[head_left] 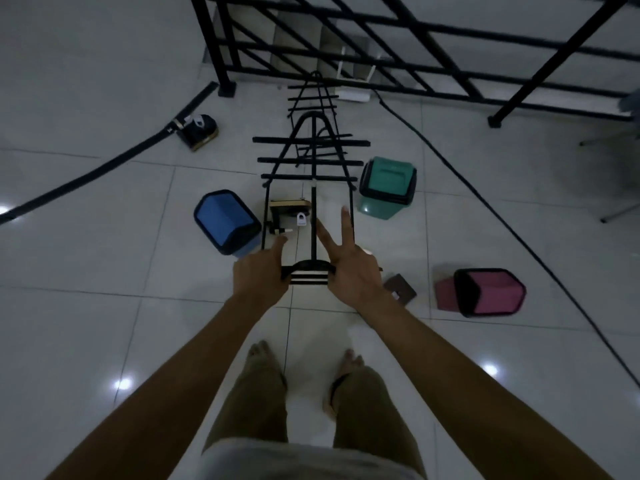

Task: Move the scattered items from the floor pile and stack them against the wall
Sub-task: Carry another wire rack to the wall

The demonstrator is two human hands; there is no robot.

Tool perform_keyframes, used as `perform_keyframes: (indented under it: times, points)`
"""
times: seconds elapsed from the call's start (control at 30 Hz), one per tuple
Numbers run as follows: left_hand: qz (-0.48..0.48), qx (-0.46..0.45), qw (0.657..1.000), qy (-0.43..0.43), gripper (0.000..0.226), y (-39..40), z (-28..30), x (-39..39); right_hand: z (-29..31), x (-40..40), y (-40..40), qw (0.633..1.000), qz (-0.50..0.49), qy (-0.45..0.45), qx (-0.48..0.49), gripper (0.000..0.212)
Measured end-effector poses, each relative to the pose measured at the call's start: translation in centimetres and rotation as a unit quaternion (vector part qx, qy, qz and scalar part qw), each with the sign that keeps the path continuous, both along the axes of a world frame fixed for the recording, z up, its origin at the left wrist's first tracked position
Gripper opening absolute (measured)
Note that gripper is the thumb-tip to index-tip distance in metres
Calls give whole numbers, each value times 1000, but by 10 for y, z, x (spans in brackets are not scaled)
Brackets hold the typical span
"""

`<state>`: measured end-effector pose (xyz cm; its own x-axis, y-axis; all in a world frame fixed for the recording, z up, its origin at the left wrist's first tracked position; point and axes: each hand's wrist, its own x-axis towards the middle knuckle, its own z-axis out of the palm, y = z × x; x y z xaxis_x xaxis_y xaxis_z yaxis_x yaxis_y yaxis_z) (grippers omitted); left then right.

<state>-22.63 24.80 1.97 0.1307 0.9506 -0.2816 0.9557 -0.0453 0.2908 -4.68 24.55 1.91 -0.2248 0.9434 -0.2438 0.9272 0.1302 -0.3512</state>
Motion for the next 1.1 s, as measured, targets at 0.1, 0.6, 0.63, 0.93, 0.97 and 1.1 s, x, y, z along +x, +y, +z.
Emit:
perform_keyframes:
  times: [0.1, 0.6, 0.63, 0.93, 0.97, 1.1]
  points:
    - [17, -7, 999, 35, 60, -17, 47, -17, 48, -14, -11, 999, 25, 22, 13, 94]
    - [215, 31, 975, 36, 75, -136, 99, -20, 112, -29, -73, 981, 185, 47, 22, 107]
    - [240, 30, 970, 34, 77, -149, 100, -13, 113, -24, -78, 977, 208, 46, 19, 108]
    - [426, 23, 904, -1, 79, -277, 103, 59, 131, 8, -146, 913, 406, 22, 25, 120]
    - [448, 21, 894, 0, 79, -293, 103, 66, 130, 8, -156, 903, 427, 21, 27, 120]
    - [527, 13, 850, 8, 80, -357, 102, 85, 126, -2, -198, 856, 516, 4, 8, 123]
